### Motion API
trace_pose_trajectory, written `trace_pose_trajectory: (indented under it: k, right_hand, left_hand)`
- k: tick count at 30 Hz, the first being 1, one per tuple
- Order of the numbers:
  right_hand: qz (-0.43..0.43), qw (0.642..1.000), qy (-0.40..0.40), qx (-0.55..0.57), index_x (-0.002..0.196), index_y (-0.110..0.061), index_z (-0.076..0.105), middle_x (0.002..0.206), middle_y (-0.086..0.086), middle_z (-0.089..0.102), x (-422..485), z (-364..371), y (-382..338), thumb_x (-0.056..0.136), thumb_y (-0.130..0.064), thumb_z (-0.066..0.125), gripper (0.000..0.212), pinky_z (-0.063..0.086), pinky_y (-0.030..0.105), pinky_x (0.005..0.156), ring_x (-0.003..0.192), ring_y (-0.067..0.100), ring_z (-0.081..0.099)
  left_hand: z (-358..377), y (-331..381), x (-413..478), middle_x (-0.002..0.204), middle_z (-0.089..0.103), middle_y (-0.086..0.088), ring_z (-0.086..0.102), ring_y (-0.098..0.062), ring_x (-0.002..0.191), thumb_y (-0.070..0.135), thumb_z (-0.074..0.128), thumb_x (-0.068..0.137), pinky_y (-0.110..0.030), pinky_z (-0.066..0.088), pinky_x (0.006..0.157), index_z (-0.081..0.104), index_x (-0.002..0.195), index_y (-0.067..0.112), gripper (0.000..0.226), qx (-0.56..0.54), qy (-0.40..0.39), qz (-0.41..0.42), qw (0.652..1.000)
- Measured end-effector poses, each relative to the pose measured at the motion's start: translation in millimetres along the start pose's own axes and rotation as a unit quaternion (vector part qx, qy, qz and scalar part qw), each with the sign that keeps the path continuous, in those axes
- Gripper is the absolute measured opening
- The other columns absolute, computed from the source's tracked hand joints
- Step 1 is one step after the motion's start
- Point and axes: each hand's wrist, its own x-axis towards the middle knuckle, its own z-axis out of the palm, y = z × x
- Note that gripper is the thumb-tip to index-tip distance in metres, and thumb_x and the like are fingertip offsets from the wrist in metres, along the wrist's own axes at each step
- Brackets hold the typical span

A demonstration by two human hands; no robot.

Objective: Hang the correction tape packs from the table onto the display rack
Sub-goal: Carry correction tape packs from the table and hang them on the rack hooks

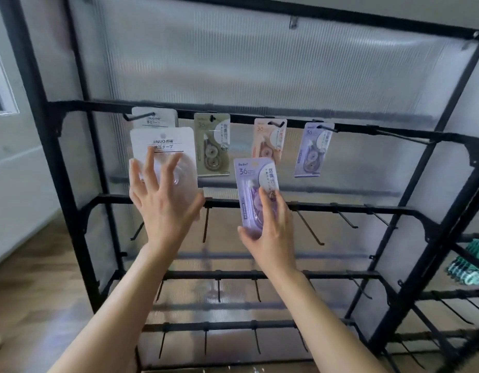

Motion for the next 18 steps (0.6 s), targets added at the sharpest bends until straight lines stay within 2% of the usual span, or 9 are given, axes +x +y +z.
trace_pose_trajectory:
  k: [5, 10, 16, 18]
  right_hand:
    - [-0.001, 1.000, 0.024, 0.010, 0.147, -0.014, 0.029, 0.152, 0.019, 0.023, 15.8, 20.7, -23.4, 0.080, -0.031, 0.073, 0.083, 0.031, 0.048, 0.107, 0.137, 0.035, 0.029]
    - [0.002, 0.999, 0.038, 0.020, 0.147, -0.014, 0.029, 0.152, 0.019, 0.024, 16.2, 38.4, -37.6, 0.079, -0.030, 0.074, 0.083, 0.033, 0.051, 0.106, 0.136, 0.036, 0.030]
    - [0.001, 0.999, 0.044, 0.028, 0.147, -0.014, 0.030, 0.152, 0.018, 0.023, 20.5, 48.5, -44.3, 0.080, -0.033, 0.073, 0.082, 0.032, 0.053, 0.109, 0.138, 0.035, 0.027]
    - [-0.001, 0.999, 0.044, 0.024, 0.147, -0.013, 0.031, 0.152, 0.018, 0.024, 23.0, 50.2, -43.9, 0.079, -0.033, 0.073, 0.082, 0.033, 0.053, 0.108, 0.138, 0.035, 0.028]
  left_hand:
    - [-13.8, -23.4, 27.7, 0.155, 0.024, -0.013, 0.011, -0.043, 0.142, 0.047, 0.059, 0.073, -0.054, 0.019, 0.107, 0.046, 0.135, 0.022, 0.068, -0.032, 0.059, 0.041, 0.997]
    - [-18.7, -42.1, 36.2, 0.156, 0.022, -0.011, 0.008, -0.040, 0.143, 0.049, 0.056, 0.072, -0.052, 0.016, 0.109, 0.047, 0.136, 0.020, 0.071, -0.040, 0.043, 0.025, 0.998]
    - [-16.4, -57.2, 48.0, 0.157, 0.018, -0.006, 0.004, -0.036, 0.145, 0.026, 0.075, 0.073, -0.051, 0.012, 0.111, 0.046, 0.137, 0.023, 0.070, -0.033, 0.013, 0.014, 0.999]
    - [-14.0, -60.5, 49.8, 0.157, 0.018, -0.005, 0.003, -0.036, 0.145, 0.024, 0.076, 0.073, -0.051, 0.012, 0.111, 0.046, 0.137, 0.024, 0.071, -0.026, 0.005, 0.019, 0.999]
